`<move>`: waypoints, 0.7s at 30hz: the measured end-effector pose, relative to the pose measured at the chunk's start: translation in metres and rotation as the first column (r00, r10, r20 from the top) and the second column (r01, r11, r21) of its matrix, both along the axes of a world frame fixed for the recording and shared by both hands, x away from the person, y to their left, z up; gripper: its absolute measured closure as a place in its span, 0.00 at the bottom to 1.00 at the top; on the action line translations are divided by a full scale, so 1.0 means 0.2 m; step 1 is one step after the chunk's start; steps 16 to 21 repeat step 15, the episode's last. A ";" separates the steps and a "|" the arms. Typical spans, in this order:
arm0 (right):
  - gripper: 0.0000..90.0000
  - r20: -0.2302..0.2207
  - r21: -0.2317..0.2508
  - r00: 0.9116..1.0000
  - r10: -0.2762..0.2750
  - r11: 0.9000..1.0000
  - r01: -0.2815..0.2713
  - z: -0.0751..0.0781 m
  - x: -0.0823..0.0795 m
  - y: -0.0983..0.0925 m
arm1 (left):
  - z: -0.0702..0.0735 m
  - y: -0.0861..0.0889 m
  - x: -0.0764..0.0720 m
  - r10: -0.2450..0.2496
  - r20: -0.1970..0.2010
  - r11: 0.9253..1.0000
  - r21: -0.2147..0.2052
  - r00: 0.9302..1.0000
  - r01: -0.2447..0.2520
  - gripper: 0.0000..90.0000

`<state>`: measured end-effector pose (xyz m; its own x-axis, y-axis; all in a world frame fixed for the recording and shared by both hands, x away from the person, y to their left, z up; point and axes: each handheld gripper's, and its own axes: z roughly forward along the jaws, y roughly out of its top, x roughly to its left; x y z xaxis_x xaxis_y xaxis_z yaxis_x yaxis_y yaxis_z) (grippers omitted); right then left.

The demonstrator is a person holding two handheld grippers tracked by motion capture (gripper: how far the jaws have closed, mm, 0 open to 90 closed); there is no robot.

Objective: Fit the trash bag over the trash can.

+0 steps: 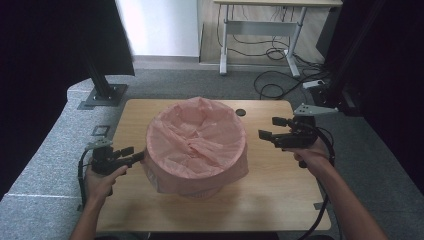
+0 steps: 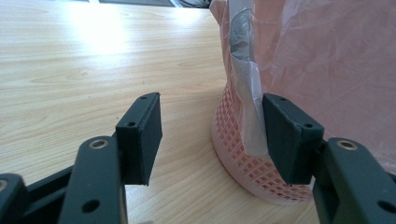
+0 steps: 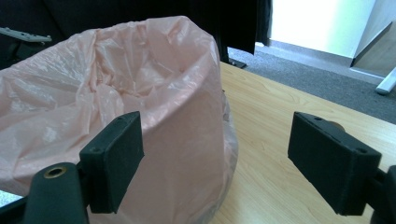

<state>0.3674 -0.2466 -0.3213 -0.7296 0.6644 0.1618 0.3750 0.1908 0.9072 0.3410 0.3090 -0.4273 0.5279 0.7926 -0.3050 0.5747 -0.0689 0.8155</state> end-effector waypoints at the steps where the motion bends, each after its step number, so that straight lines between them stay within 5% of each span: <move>1: 0.19 -0.001 0.001 1.000 -0.001 1.000 0.001 -0.01 0.00 0.00 | 0.00 0.00 0.00 0.000 0.000 1.000 -0.001 1.000 0.000 0.44; 21: 0.19 -0.011 -0.013 1.000 -0.002 1.000 0.001 -0.05 0.00 0.00 | 0.00 0.01 0.00 0.004 0.003 1.000 -0.007 1.000 -0.004 0.44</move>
